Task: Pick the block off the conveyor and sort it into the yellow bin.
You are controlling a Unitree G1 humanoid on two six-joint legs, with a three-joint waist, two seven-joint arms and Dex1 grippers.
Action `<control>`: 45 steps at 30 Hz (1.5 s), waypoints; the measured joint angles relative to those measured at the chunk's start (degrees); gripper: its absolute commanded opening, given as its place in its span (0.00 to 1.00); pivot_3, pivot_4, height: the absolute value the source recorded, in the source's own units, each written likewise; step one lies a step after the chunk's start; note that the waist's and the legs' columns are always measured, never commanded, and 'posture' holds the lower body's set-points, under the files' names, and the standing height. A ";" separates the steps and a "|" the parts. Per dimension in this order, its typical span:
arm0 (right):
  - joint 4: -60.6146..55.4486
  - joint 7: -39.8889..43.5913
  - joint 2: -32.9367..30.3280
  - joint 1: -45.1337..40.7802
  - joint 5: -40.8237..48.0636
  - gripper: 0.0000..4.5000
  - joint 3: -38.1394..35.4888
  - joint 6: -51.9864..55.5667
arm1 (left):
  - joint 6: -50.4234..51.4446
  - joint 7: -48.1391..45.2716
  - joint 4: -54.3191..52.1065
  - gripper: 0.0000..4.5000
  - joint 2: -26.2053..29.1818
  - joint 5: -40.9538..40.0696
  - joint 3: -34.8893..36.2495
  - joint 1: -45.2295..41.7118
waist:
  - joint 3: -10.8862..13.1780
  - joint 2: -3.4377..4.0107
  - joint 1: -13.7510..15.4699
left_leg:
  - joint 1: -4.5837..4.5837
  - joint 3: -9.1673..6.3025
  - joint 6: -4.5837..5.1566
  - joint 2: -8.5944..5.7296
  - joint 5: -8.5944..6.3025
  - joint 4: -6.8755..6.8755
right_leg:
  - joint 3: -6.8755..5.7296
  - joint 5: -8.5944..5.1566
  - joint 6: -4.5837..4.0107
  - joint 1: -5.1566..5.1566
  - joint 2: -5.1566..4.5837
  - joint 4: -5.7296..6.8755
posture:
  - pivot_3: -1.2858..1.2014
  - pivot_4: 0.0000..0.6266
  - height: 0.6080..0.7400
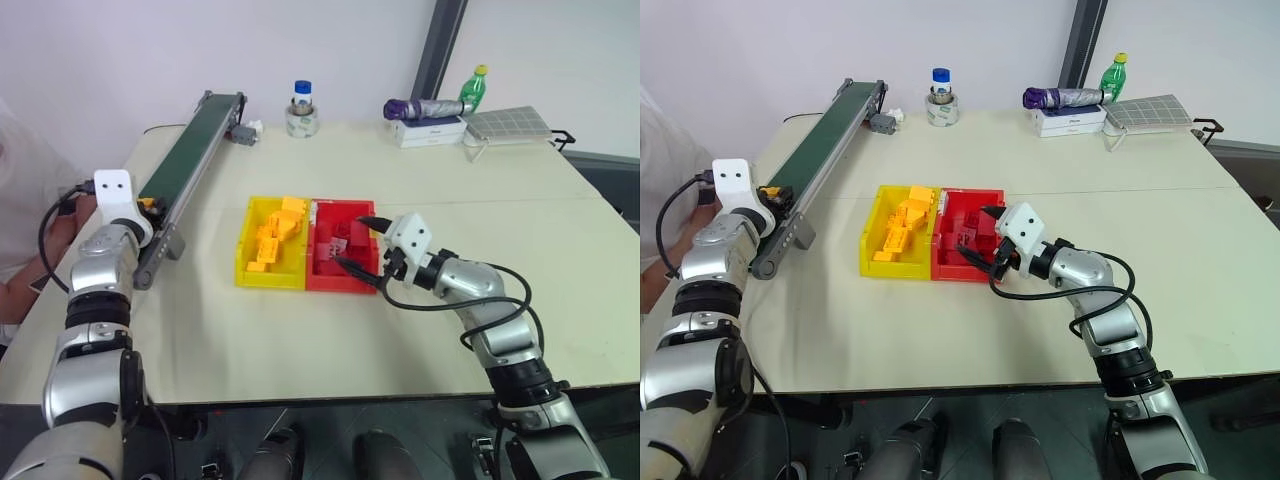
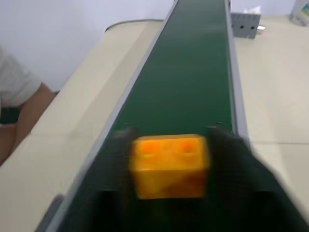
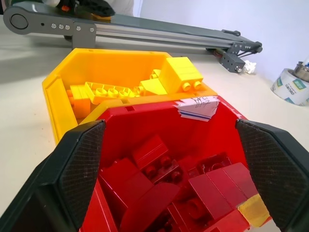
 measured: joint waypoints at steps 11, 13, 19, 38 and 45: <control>0.00 -0.34 -0.31 0.07 0.00 1.00 -0.03 -0.18 | 1.88 -4.51 -15.79 0.29 -4.21 -5.47 1.66 2.31 | -0.01 -0.01 0.20 | 0.00 0.00 0.00 -0.01 0.00 0.10 | -0.01 0.01 0.01 0.07 -0.02 0.01 | 0.52 0.24 1.00; 0.00 -0.36 -0.30 0.07 0.00 1.00 -0.03 -0.21 | 4.16 -7.17 -20.51 0.29 -6.24 -7.81 0.76 3.06 | -0.01 -0.01 0.14 | 0.00 0.00 0.00 -0.02 0.01 0.12 | -0.01 0.02 0.01 0.08 -0.01 0.01 | 0.52 0.24 1.00; 0.00 -0.45 -0.31 0.07 -0.01 1.00 -0.03 -0.25 | 9.32 -14.08 -30.55 0.29 -11.29 -9.08 -7.43 6.68 | -0.01 -0.01 -0.04 | 0.02 0.00 0.01 -0.01 0.02 0.12 | 0.00 0.02 0.01 0.07 0.00 0.05 | 0.52 0.24 1.00; -0.41 -1.30 -0.40 0.73 0.00 1.00 -0.06 -0.26 | 16.04 -19.50 -42.70 0.99 -7.53 -13.33 -5.84 11.97 | -0.01 0.00 -0.29 | 0.03 0.01 0.02 0.02 0.02 0.09 | 0.03 0.01 -0.01 0.04 0.02 0.05 | 0.52 0.24 1.00; -0.26 -0.82 -0.35 0.48 0.00 1.00 0.03 -0.85 | 20.57 -26.38 -48.30 0.99 3.57 -19.01 0.20 21.22 | 0.00 0.01 0.01 | 0.03 0.00 -0.10 0.02 -0.05 0.09 | 0.05 -0.03 -0.09 0.04 0.01 0.04 | 0.52 0.24 1.00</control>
